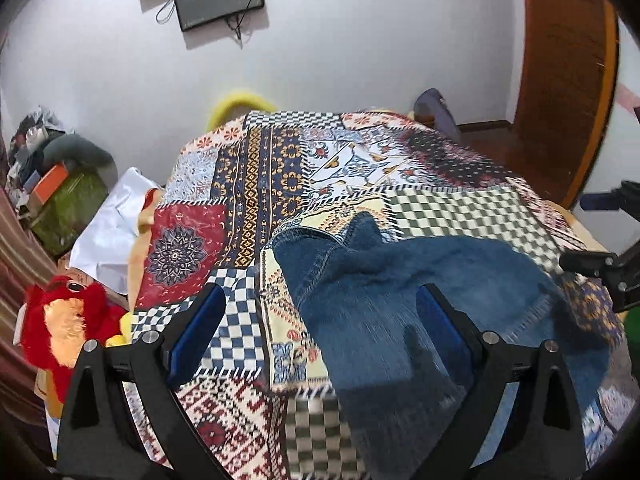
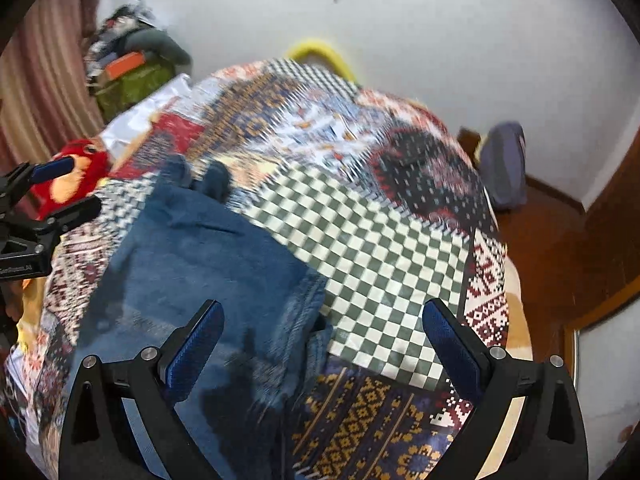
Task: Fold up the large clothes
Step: 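Grasp the folded denim bundle edge with the right gripper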
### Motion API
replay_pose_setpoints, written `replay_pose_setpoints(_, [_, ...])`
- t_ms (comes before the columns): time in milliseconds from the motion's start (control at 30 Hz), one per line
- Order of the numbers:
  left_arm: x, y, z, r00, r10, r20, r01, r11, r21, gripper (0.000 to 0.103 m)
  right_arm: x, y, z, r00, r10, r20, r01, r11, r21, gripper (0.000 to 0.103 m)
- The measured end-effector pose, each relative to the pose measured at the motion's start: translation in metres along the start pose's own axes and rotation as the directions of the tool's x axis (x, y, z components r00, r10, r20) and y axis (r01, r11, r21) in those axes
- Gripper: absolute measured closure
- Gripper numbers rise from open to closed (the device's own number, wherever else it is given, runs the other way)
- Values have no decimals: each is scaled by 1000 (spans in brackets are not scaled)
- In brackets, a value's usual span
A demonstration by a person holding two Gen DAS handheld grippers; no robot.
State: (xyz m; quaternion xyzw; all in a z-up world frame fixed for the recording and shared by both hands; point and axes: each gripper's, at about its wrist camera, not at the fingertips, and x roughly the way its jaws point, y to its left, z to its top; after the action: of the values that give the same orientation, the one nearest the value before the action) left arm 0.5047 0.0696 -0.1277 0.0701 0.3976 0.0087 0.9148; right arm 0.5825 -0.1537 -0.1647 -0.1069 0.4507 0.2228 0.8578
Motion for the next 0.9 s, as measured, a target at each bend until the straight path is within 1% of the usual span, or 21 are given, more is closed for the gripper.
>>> replay_pose_setpoints(100, [-16, -1, -12, 999, -40, 5, 40, 999, 1, 6, -21, 9, -9, 999, 20, 44, -19, 999, -30, 4])
replay_pose_setpoints(167, [-21, -2, -22, 998, -61, -13, 61, 998, -4, 6, -28, 14, -18, 998, 33, 56, -31, 999, -37, 4])
replay_pose_setpoints(200, [-23, -2, -29, 996, -83, -22, 82, 996, -19, 6, -30, 15, -21, 998, 38, 55, -36, 999, -37, 4])
replay_pose_setpoints(267, [-22, 0, -41, 991, -128, -49, 125, 991, -54, 6, -30, 16, -30, 998, 56, 42, -55, 998, -31, 4])
replay_pose_setpoints(367, [-10, 5, -61, 975, -196, -101, 183, 975, -125, 6, -22, 14, -42, 995, 98, 3, -98, 995, -4, 4])
replay_pose_setpoints(433, [-2, 6, -71, 966, -228, -122, 207, 965, -159, 6, -11, 9, -52, 990, 139, -32, -138, 990, 34, 4])
replay_pose_setpoints(500, [11, 8, -82, 951, -267, -157, 232, 951, -206, 6, 4, 4, -61, 980, 183, -75, -177, 981, 81, 4])
replay_pose_setpoints(533, [17, 9, -87, 941, -291, -175, 248, 941, -231, 6, 14, 1, -67, 970, 217, -106, -205, 972, 113, 4])
replay_pose_setpoints(600, [31, 12, -94, 907, -374, -196, 306, 902, -305, 6, 32, -5, -76, 947, 284, -153, -257, 951, 174, 4])
replay_pose_setpoints(633, [40, 14, -97, 867, -454, -205, 360, 856, -372, 6, 43, -8, -79, 934, 309, -177, -273, 940, 205, 4])
replay_pose_setpoints(667, [48, 15, -99, 834, -508, -214, 391, 819, -420, 6, 52, -10, -81, 924, 329, -196, -284, 931, 228, 4])
replay_pose_setpoints(700, [59, 16, -101, 795, -565, -220, 417, 773, -478, 6, 61, -12, -83, 910, 361, -206, -307, 918, 250, 4])
replay_pose_setpoints(733, [67, 16, -102, 768, -602, -218, 431, 739, -518, 6, 66, -14, -83, 897, 389, -208, -330, 905, 268, 4])
replay_pose_setpoints(767, [75, 15, -102, 748, -628, -218, 441, 714, -544, 5, 71, -15, -83, 885, 417, -209, -352, 891, 287, 4])
replay_pose_setpoints(800, [79, 14, -101, 744, -631, -221, 437, 709, -553, 3, 79, -16, -81, 869, 446, -213, -374, 875, 308, 4])
replay_pose_setpoints(900, [92, 11, -97, 747, -626, -223, 429, 711, -557, 3, 96, -15, -77, 834, 503, -228, -415, 843, 342, 4])
